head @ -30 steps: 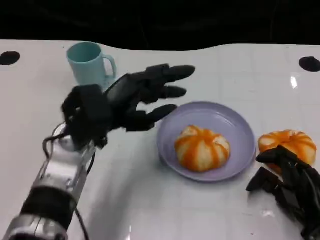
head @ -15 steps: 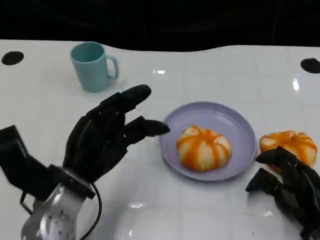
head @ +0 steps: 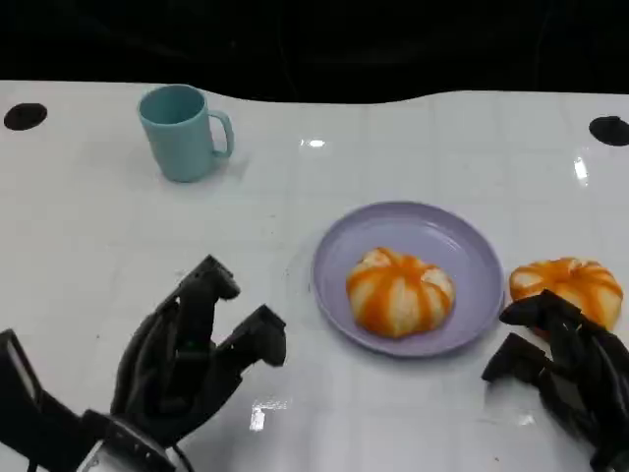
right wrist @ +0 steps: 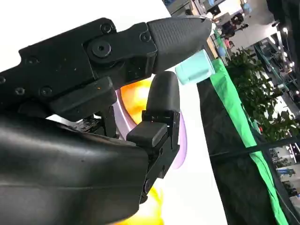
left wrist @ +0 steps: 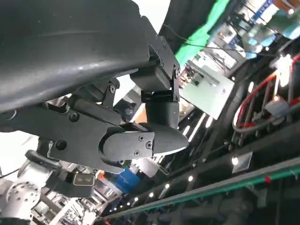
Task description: Grasp the bread from the table and place it into the plate.
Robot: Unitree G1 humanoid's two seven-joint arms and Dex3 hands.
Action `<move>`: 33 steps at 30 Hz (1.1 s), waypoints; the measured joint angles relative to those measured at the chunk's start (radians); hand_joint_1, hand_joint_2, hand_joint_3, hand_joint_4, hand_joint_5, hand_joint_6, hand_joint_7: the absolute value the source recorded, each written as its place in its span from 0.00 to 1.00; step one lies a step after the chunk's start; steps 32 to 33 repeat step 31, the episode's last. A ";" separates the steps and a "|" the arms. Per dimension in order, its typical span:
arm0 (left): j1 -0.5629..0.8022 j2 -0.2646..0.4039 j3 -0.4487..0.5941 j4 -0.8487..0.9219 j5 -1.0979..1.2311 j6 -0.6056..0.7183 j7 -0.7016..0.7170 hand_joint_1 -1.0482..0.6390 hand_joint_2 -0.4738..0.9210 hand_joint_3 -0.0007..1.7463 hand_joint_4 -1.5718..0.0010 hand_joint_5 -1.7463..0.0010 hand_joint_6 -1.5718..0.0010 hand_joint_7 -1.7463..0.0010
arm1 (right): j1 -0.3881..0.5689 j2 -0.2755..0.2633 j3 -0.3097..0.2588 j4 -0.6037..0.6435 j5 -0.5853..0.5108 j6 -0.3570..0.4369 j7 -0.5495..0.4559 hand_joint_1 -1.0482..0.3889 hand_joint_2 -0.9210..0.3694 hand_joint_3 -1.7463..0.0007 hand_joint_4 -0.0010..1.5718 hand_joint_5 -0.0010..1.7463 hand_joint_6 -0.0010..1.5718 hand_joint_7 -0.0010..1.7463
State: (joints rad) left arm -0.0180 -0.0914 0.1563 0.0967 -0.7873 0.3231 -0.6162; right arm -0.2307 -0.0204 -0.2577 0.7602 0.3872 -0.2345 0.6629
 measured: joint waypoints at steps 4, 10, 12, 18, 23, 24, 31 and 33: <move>0.010 -0.001 0.006 0.008 0.004 -0.008 -0.002 0.27 1.00 0.22 0.45 0.00 0.55 0.07 | 0.000 0.002 -0.001 0.000 0.003 0.001 0.004 0.36 0.00 0.88 0.41 0.89 0.39 0.69; 0.025 -0.002 0.020 0.065 0.018 -0.029 -0.008 0.28 1.00 0.20 0.42 0.00 0.51 0.07 | 0.000 0.003 -0.002 0.000 0.003 0.003 0.009 0.36 0.00 0.89 0.41 0.90 0.39 0.69; 0.025 -0.002 0.024 0.079 0.034 -0.037 -0.008 0.29 1.00 0.20 0.42 0.00 0.52 0.05 | 0.000 0.003 -0.002 0.000 0.003 0.003 0.009 0.36 0.00 0.89 0.41 0.90 0.39 0.69; 0.028 -0.001 0.026 0.089 0.060 -0.048 -0.008 0.30 1.00 0.21 0.43 0.00 0.55 0.01 | 0.004 0.007 -0.001 -0.006 0.000 -0.001 0.001 0.37 0.00 0.88 0.40 0.90 0.40 0.69; 0.030 -0.001 0.027 0.089 0.071 -0.048 -0.008 0.30 1.00 0.20 0.43 0.00 0.56 0.00 | 0.005 0.008 -0.001 -0.007 -0.001 -0.002 -0.001 0.36 0.00 0.88 0.41 0.90 0.40 0.68; 0.030 -0.001 0.027 0.089 0.073 -0.048 -0.008 0.30 1.00 0.20 0.43 0.00 0.56 0.00 | 0.005 0.008 -0.001 -0.006 -0.001 -0.004 -0.001 0.36 0.00 0.88 0.41 0.90 0.40 0.68; 0.028 -0.001 0.027 0.103 0.079 -0.056 -0.010 0.30 1.00 0.21 0.43 0.00 0.56 0.00 | 0.004 0.008 -0.002 0.003 0.000 -0.017 0.007 0.35 0.00 0.90 0.41 0.89 0.40 0.69; 0.028 -0.001 0.027 0.103 0.079 -0.056 -0.010 0.30 1.00 0.21 0.43 0.00 0.56 0.00 | 0.004 0.008 -0.002 0.003 0.000 -0.017 0.007 0.35 0.00 0.90 0.41 0.89 0.40 0.69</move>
